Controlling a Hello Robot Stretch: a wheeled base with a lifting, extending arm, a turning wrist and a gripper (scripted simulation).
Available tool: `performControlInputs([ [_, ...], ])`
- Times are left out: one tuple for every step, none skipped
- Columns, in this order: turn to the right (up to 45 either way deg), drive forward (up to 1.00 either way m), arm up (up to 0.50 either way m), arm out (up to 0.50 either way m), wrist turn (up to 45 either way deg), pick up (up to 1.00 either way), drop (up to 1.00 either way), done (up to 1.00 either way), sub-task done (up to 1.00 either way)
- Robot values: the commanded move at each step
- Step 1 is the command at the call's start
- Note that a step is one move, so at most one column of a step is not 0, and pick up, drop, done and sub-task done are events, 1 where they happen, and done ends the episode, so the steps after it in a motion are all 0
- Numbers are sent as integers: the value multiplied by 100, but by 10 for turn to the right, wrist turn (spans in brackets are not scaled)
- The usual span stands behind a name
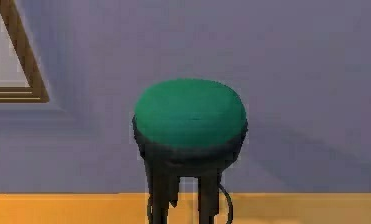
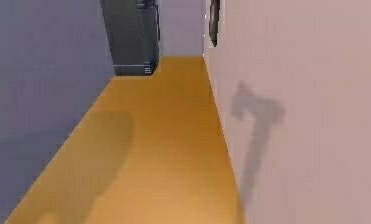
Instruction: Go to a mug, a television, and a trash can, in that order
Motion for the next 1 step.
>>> performControlInputs([
  [-450,0,0,0,0,0,0,0,0],
])
